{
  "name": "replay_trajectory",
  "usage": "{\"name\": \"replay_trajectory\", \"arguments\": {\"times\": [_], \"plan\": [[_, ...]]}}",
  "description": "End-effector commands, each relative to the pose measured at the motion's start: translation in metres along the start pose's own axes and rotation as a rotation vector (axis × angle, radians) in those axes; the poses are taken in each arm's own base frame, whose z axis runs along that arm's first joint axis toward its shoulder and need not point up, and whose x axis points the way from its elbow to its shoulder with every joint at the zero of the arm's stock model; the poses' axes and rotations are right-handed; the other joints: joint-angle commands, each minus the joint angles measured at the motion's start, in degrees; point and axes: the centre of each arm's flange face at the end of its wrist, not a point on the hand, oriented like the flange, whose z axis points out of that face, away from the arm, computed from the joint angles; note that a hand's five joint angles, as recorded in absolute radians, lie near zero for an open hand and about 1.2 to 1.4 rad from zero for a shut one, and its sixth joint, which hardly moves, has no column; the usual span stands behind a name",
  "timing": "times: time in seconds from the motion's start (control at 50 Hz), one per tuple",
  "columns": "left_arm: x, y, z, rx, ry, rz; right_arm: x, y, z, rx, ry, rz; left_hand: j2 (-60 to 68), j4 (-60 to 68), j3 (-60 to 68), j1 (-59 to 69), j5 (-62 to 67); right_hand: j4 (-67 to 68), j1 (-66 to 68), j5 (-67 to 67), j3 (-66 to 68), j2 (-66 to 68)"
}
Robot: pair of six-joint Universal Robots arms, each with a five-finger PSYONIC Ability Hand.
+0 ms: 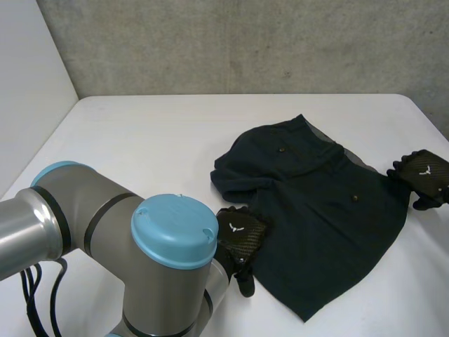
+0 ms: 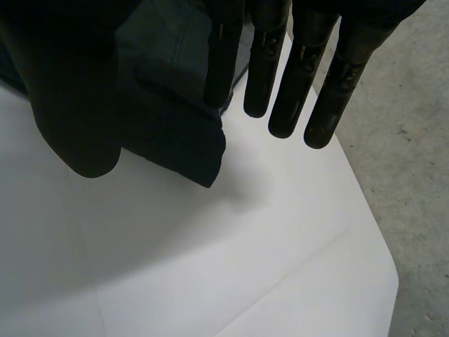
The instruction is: Fold the shorts.
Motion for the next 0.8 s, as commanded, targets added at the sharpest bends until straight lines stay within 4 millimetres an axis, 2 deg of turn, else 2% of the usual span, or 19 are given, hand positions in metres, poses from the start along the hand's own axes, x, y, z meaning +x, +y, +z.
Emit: {"name": "replay_trajectory", "arguments": {"times": [0.02, 0.12, 0.18, 0.24, 0.26, 0.34, 0.36, 0.42, 0.48, 0.56, 0.74, 0.8], "plan": [[0.0, 0.001, 0.0, -0.004, -0.001, 0.0, -0.002, 0.008, 0.006, -0.002, 0.0, -0.003, -1.0, -1.2, -1.2, -1.5, -0.8, 5.9, 10.8, 7.2, 5.7, 6.1], [0.0, 0.001, 0.0, -0.004, -0.001, 0.0, -0.002, 0.01, 0.009, -0.001, -0.001, -0.002, -1.0, -1.2, -1.2, -1.5, -0.8, 7.7, 12.7, 9.1, 7.5, 7.9], [0.0, 0.001, 0.0, -0.006, -0.001, 0.0, -0.005, 0.01, 0.012, 0.006, -0.008, -0.004, -1.0, -1.2, -1.2, -1.5, -0.8, 18.6, 23.6, 20.0, 18.4, 18.9], [0.0, 0.001, 0.0, -0.004, -0.001, 0.0, -0.008, 0.004, 0.016, 0.024, -0.018, -0.008, -1.0, -1.2, -1.2, -1.5, -0.8, 42.8, 47.8, 44.2, 42.6, 43.0], [0.0, 0.001, 0.0, -0.006, -0.001, 0.0, -0.01, 0.001, 0.017, 0.03, -0.024, -0.009, -1.0, -1.2, -1.2, -1.5, -0.8, 46.3, 51.3, 47.7, 46.1, 46.5], [-0.001, 0.001, 0.0, -0.006, -0.003, 0.0, -0.013, -0.017, 0.02, 0.06, -0.037, 0.003, -1.0, -1.2, -1.2, -1.5, -0.8, 46.3, 51.3, 47.7, 46.2, 46.6], [-0.001, 0.001, 0.0, -0.006, -0.003, 0.0, -0.009, -0.028, 0.019, 0.078, -0.033, 0.009, -1.0, -1.2, -1.2, -1.5, -0.8, 46.3, 51.3, 47.7, 46.2, 46.6], [-0.001, 0.001, 0.0, -0.006, -0.004, 0.0, -0.002, -0.045, 0.015, 0.101, -0.022, 0.036, -1.0, -1.2, -1.2, -1.5, -0.8, 46.3, 51.3, 47.7, 46.2, 46.6], [-0.002, 0.001, 0.0, -0.004, -0.007, -0.002, 0.0, -0.053, 0.013, 0.111, -0.022, 0.061, -1.0, -1.2, -1.2, -1.5, -0.8, 46.3, 51.3, 47.7, 46.2, 46.6], [-0.002, 0.001, 0.0, -0.004, -0.01, -0.002, -0.004, -0.066, 0.012, 0.113, -0.033, 0.081, -1.0, -1.2, -1.2, -1.5, -0.8, 46.3, 51.3, 47.7, 46.2, 46.6], [0.001, 0.007, -0.004, -0.027, -0.005, -0.008, -0.018, -0.131, -0.008, 0.032, -0.097, 0.247, -1.0, -1.2, -1.2, -1.5, -0.8, 46.3, 51.3, 47.7, 46.2, 46.6], [0.007, 0.007, -0.006, -0.021, 0.012, -0.006, -0.019, -0.141, -0.01, 0.003, -0.066, 0.273, -1.1, -1.3, -1.4, -1.7, -1.0, 46.3, 51.3, 47.7, 46.2, 46.6]]}}
